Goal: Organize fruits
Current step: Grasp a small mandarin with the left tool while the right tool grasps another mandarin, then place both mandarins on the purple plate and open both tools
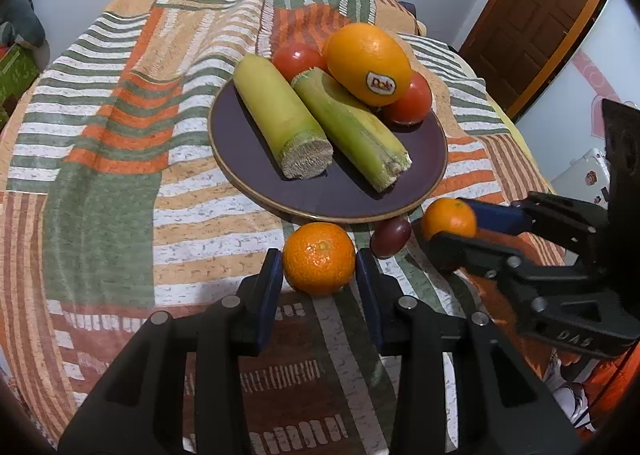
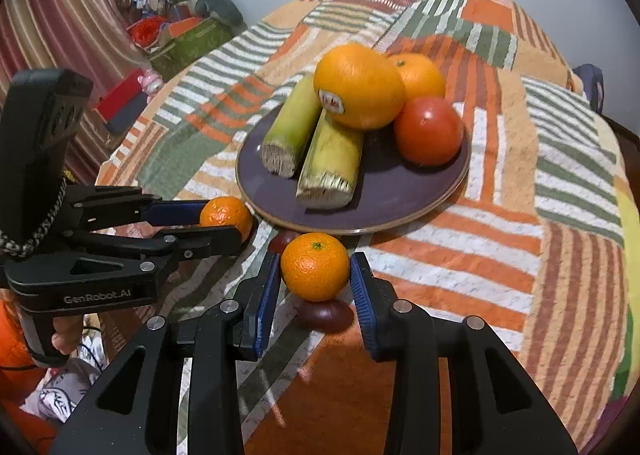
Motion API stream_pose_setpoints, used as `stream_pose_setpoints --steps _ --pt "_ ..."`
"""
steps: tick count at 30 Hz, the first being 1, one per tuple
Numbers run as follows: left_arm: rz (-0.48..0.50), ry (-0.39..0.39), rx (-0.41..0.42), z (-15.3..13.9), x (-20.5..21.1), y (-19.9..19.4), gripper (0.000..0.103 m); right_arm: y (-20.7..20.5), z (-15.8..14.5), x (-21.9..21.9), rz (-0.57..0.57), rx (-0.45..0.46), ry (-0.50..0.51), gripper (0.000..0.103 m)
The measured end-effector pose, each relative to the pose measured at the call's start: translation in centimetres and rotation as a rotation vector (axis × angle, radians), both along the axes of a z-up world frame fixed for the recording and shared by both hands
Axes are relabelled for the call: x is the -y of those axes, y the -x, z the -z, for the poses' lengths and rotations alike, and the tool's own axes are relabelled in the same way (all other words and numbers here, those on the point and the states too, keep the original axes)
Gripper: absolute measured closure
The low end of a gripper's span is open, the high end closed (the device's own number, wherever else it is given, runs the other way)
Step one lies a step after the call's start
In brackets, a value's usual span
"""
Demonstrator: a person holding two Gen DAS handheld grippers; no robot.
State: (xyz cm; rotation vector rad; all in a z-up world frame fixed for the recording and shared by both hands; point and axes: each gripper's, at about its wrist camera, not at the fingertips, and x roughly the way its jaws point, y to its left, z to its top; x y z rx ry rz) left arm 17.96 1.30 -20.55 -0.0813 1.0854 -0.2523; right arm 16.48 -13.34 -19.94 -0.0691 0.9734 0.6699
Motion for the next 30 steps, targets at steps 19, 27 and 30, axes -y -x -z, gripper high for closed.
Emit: stream_pose_setpoints --steps 19,27,30 --pt "0.0 0.025 0.065 -2.3 0.2 -2.6 0.066 -2.8 -2.5 1.9 0.082 0.101 -0.003 0.07" --pt "0.02 0.013 0.026 -0.7 1.1 -3.7 0.066 -4.4 -0.8 1.7 0.084 0.065 0.013 0.07" --pt "0.019 0.017 0.02 -0.4 1.1 -4.0 0.066 -4.7 -0.4 1.5 0.076 0.056 0.017 0.07"
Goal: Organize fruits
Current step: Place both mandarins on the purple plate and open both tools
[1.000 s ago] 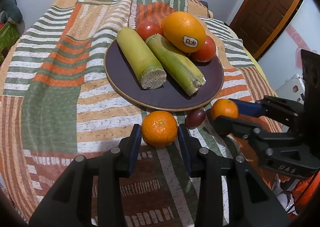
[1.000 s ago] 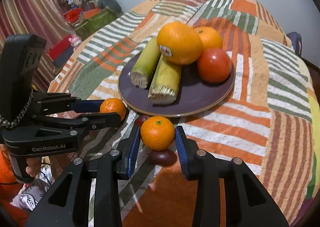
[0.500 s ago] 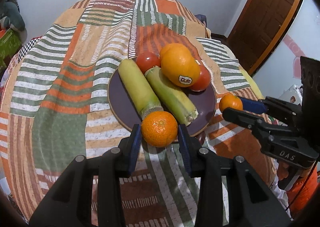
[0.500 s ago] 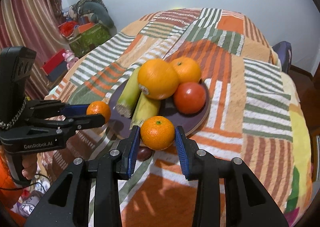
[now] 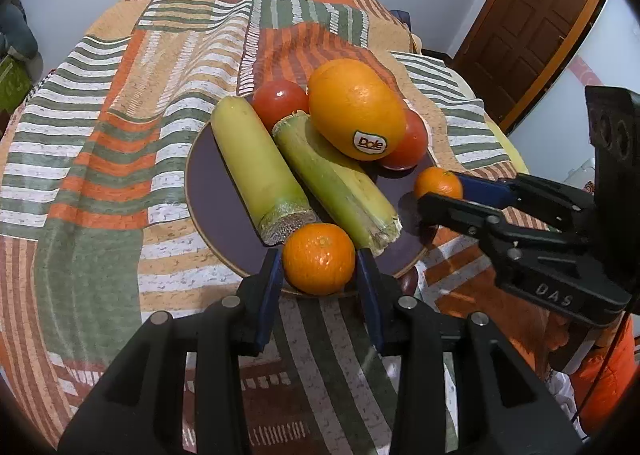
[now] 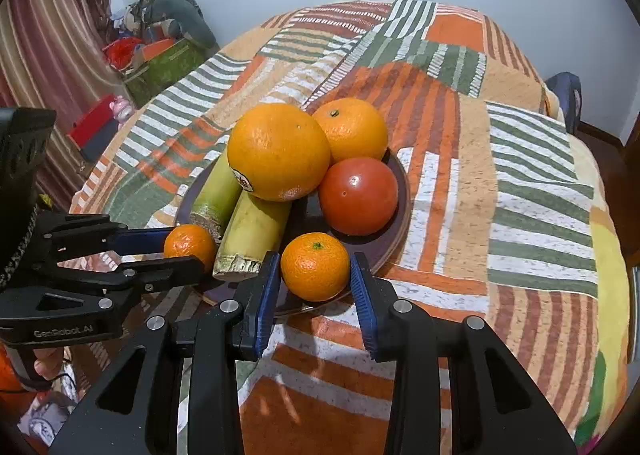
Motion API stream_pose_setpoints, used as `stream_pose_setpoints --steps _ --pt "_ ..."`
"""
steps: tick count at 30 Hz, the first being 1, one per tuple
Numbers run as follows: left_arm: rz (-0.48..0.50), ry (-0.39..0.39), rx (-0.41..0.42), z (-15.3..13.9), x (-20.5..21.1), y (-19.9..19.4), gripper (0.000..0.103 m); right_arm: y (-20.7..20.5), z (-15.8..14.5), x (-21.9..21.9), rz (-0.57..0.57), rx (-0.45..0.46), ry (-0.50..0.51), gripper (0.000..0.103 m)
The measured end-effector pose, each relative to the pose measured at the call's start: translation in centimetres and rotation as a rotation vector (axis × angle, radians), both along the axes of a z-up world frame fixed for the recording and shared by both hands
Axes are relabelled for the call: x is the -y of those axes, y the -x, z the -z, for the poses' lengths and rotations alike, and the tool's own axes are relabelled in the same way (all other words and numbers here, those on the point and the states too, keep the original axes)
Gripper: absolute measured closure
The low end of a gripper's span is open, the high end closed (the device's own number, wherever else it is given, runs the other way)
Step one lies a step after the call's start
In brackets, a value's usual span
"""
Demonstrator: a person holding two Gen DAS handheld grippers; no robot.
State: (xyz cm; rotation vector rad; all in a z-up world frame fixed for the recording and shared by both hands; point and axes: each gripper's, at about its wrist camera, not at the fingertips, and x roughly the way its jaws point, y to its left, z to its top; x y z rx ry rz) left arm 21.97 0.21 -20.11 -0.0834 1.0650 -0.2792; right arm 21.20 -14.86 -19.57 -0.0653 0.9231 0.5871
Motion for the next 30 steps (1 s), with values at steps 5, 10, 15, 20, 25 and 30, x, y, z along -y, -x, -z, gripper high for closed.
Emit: stream_pose_setpoints --steps 5,10,15,20,25,30 --pt "0.002 -0.006 0.002 0.2 0.2 -0.3 0.066 -0.3 0.5 -0.4 -0.012 -0.01 0.0 0.07" --pt "0.001 -0.015 0.001 0.3 0.3 -0.3 0.063 -0.4 0.7 -0.7 -0.018 -0.014 0.001 0.07" --pt "-0.002 -0.02 -0.002 0.3 0.1 -0.3 0.057 -0.3 0.6 -0.7 -0.018 -0.018 0.007 0.07" --pt "-0.007 -0.027 0.015 -0.3 -0.1 0.3 0.05 -0.1 0.1 -0.6 -0.007 -0.012 0.003 0.06" --pt "-0.019 -0.026 0.024 -1.0 -0.7 1.0 0.05 0.5 -0.5 0.0 0.0 -0.002 -0.003 0.06" --pt "-0.029 -0.027 0.03 -1.4 -1.3 1.9 0.05 1.8 -1.0 0.2 -0.017 -0.003 -0.002 0.06"
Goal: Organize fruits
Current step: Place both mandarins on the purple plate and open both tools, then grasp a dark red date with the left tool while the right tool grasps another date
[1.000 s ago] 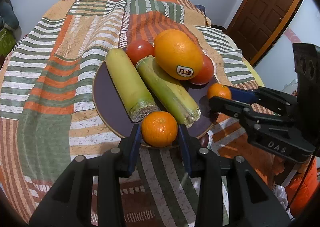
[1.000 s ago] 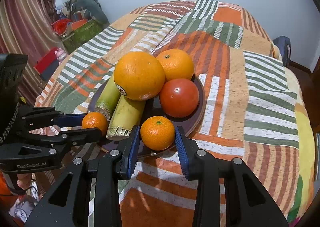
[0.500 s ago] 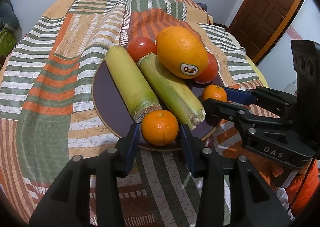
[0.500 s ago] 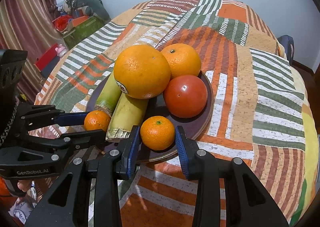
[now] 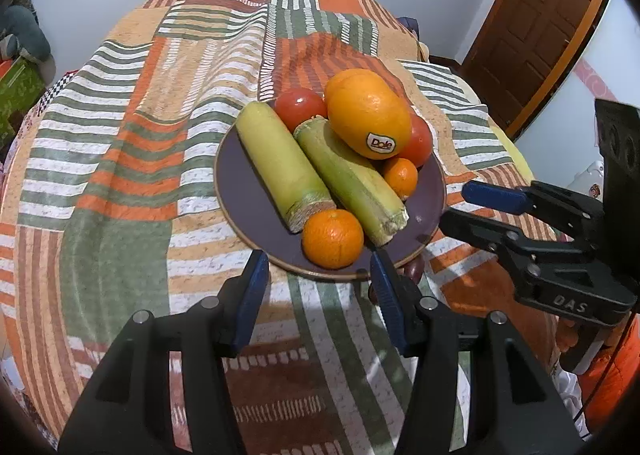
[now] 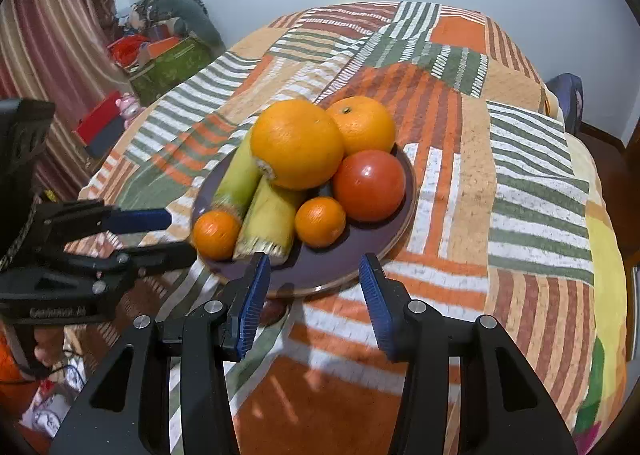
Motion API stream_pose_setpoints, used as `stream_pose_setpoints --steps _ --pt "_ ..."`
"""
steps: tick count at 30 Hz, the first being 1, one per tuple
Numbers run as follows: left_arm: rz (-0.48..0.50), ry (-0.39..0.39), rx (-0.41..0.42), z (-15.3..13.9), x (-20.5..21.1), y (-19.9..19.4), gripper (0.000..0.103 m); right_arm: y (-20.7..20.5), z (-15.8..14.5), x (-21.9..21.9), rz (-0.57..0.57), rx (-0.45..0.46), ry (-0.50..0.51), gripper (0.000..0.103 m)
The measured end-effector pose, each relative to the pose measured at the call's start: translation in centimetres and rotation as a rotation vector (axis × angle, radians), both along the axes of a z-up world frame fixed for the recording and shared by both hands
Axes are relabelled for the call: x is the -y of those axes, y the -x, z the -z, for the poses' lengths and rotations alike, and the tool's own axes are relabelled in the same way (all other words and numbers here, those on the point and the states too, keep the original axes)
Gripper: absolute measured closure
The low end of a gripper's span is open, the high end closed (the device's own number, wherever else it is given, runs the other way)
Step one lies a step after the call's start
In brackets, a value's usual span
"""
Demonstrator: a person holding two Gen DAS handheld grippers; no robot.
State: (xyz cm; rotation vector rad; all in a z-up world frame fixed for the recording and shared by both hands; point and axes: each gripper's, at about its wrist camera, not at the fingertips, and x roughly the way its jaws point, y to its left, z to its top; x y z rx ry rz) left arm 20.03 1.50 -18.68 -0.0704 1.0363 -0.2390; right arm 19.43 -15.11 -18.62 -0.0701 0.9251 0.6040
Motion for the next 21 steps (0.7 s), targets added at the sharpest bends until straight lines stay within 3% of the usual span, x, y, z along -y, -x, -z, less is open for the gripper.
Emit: stream_pose_setpoints --steps 13,21 --pt "-0.002 0.006 -0.04 1.2 -0.3 2.0 0.05 1.7 2.5 -1.9 -0.087 -0.079 0.024 0.06" --pt "0.016 0.004 -0.063 2.0 0.2 2.4 0.05 1.1 3.1 -3.1 -0.148 -0.077 0.016 0.06"
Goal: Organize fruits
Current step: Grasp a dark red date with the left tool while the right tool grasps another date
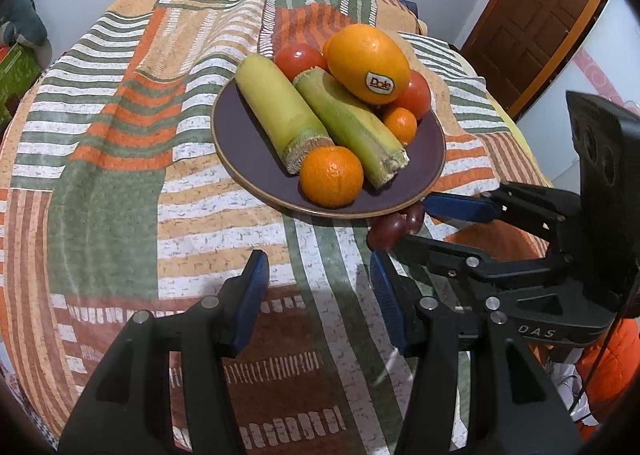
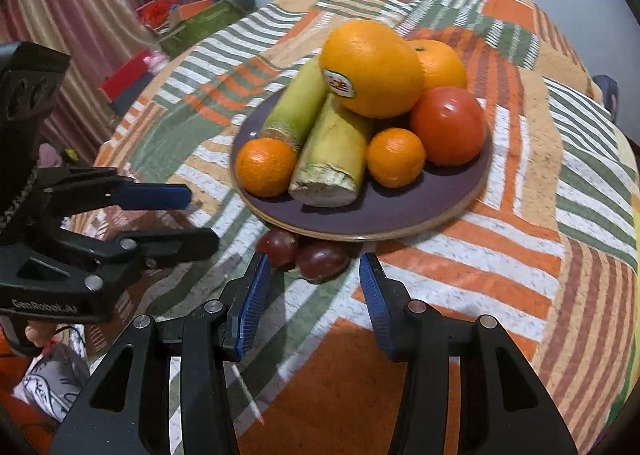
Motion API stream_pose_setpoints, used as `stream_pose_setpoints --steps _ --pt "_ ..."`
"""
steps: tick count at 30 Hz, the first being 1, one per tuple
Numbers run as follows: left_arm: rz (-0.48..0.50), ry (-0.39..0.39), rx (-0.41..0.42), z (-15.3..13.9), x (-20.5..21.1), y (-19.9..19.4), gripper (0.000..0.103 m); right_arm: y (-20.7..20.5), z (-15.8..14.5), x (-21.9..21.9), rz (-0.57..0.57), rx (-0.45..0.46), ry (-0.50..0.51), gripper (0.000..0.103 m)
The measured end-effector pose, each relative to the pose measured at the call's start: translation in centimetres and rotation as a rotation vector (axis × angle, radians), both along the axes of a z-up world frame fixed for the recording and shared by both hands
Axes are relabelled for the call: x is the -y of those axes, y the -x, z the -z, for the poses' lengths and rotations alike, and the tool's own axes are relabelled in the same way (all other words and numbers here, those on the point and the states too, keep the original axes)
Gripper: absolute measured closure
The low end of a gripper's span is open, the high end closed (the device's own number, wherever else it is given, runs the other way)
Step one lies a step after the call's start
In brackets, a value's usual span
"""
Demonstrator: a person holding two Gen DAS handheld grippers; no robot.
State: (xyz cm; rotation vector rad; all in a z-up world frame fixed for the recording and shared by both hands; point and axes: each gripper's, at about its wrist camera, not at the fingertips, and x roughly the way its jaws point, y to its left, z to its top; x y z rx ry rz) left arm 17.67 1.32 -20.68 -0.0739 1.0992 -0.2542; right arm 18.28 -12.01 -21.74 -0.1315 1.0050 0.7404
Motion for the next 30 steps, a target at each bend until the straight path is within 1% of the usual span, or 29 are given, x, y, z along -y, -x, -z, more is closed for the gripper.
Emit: stream_pose_setpoints --steps 3,6,9,11,13,20,27,30 --pt "0.007 -0.004 -0.001 0.1 0.3 -0.1 0.05 0.0 0.1 -0.1 -0.018 -0.002 -0.019 0.06" --pt "0.015 -0.005 -0.003 0.1 0.7 -0.3 0.05 0.1 0.2 0.0 -0.02 -0.004 -0.033 0.064" --pt "0.025 0.0 -0.006 0.3 1.2 -0.4 0.05 0.3 0.2 0.4 -0.017 -0.003 -0.031 0.072" --pt "0.045 0.005 -0.01 0.4 1.6 -0.5 0.052 0.5 0.1 0.9 -0.005 0.001 -0.028 0.081" --pt "0.056 0.002 -0.007 0.4 2.1 -0.5 0.054 0.4 0.1 1.6 0.009 -0.012 -0.041 0.081" --pt "0.088 0.01 -0.022 0.9 3.4 -1.3 0.068 0.7 -0.9 3.5 0.063 0.02 -0.036 0.081" --pt "0.094 -0.005 -0.014 1.3 4.7 -2.3 0.068 0.9 -1.7 5.1 0.105 0.041 -0.037 0.081" --pt "0.097 -0.039 0.002 1.5 5.0 -2.2 0.073 0.9 -1.8 5.3 0.115 0.043 -0.039 0.081"
